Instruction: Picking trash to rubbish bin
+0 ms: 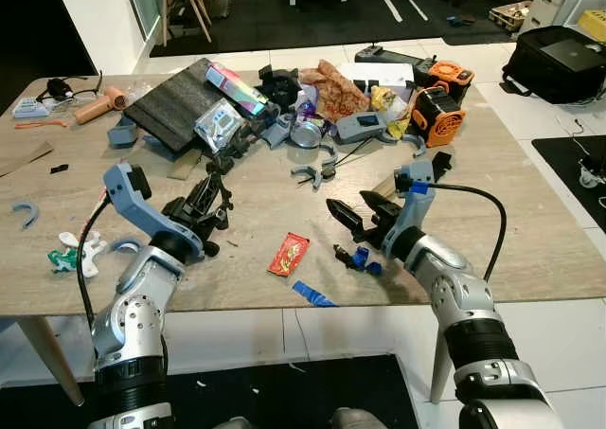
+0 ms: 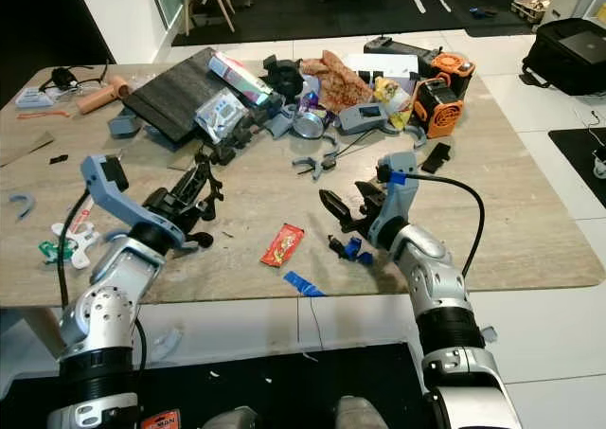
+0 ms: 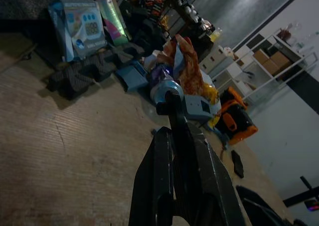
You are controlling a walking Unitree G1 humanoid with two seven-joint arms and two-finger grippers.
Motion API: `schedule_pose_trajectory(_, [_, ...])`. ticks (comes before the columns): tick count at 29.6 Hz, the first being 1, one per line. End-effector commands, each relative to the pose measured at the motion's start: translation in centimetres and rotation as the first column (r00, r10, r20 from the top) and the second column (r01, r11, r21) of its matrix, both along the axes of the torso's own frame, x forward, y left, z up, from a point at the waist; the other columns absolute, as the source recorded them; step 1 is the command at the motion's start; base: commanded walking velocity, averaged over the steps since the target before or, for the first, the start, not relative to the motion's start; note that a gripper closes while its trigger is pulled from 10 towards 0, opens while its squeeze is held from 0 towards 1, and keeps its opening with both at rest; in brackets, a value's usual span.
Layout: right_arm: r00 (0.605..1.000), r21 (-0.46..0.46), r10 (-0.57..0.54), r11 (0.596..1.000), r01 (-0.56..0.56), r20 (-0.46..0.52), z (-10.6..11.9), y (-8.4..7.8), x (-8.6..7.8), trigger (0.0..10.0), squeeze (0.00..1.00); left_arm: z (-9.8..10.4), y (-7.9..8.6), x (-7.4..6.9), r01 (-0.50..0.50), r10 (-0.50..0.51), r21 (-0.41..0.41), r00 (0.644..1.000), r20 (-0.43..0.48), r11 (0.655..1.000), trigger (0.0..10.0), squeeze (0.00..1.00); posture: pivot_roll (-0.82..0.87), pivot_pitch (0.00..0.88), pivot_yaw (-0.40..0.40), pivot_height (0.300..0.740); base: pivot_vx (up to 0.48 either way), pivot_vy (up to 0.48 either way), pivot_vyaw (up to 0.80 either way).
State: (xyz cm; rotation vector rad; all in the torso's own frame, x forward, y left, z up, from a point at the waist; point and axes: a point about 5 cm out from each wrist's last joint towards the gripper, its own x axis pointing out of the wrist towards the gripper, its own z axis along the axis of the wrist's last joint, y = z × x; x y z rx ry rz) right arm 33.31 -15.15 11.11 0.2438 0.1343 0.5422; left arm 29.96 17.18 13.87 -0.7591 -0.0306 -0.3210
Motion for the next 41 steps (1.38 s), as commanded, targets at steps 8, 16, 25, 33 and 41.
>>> schedule_pose_trajectory(8, [1.0, 0.005, 0.003, 1.0, -0.003, 0.002, 0.1, 0.1, -0.03, 10.0, 0.0, -0.05, 0.24, 0.29, 0.001, -0.002, 0.006, 1.0, 0.022, 1.0, 10.0, 0.0, -0.15, 0.0, 0.04, 0.74, -0.359, 0.0, 0.0])
schedule_pose_trajectory(16, [1.0, 0.009, 0.003, 1.0, -0.003, 0.001, 0.11, 0.13, 0.0, 10.0, 0.0, -0.22, 0.31, 0.59, 0.002, -0.002, 0.006, 0.999, 0.035, 1.0, 10.0, 0.0, -0.15, 0.0, 0.04, 0.74, -0.412, 0.0, 0.0])
schedule_pose_trajectory(25, [1.0, 0.012, -0.001, 1.0, 0.001, 0.002, 0.16, 0.16, 0.06, 10.0, 0.0, -0.33, 0.3, 0.76, 0.008, -0.008, 0.015, 0.999, 0.038, 1.0, 10.0, 0.0, -0.15, 0.0, 0.041, 0.74, -0.421, 0.0, 0.0])
schedule_pose_trajectory(33, [1.0, 0.011, -0.005, 1.0, 0.005, 0.001, 0.18, 0.12, 0.1, 10.0, 0.0, -0.44, 0.25, 0.88, 0.012, -0.013, 0.02, 0.999, 0.044, 1.0, 10.0, 0.0, -0.15, 0.0, 0.041, 0.74, -0.427, 0.0, 0.0])
schedule_pose_trajectory(41, [1.0, 0.009, -0.01, 1.0, 0.01, -0.003, 0.16, 0.03, 0.14, 10.0, 0.0, -0.48, 0.17, 0.93, 0.017, -0.018, 0.023, 0.999, 0.046, 1.0, 10.0, 0.0, -0.15, 0.0, 0.04, 0.74, -0.428, 0.0, 0.0])
